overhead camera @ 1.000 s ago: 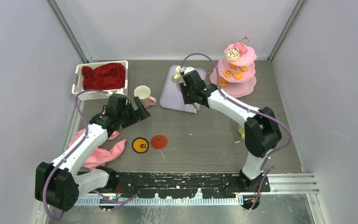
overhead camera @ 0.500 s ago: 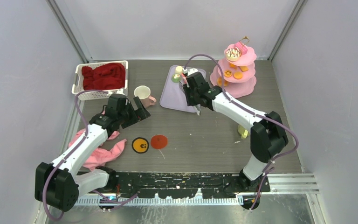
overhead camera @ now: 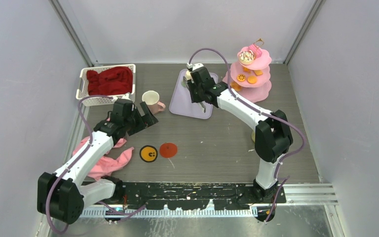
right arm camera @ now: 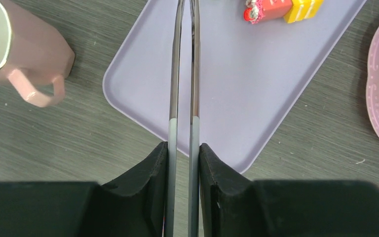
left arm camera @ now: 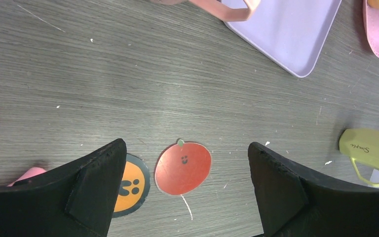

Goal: Serve the afternoon tea

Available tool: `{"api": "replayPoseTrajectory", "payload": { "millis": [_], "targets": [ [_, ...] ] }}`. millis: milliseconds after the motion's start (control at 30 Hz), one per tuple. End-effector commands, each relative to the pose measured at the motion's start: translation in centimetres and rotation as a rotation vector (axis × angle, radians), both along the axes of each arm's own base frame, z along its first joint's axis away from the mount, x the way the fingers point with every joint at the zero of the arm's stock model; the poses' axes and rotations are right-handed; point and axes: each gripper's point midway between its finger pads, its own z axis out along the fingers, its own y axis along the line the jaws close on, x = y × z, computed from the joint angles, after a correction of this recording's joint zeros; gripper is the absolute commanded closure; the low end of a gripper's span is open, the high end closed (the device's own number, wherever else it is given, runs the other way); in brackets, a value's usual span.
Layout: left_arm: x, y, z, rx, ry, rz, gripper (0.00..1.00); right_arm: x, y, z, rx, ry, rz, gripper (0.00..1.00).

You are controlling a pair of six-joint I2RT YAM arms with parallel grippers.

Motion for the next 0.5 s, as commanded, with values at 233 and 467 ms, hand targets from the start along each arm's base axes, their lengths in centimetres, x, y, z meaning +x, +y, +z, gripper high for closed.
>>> {"api": "replayPoseTrajectory", "payload": {
  "millis": [233,467],
  "targets": [
    [0.7,0.1,0.7,-0.015,-0.022,0.008,0.08,3.3,0.5,0.4,0.015,-0.047,-0.077,0.60],
    [0.7,0.0,0.6,-0.021,-0.018,0.007,0.08,4.9,1.1,-0.7,0.004,-0.035,-0.103,0.56]
  ]
}}
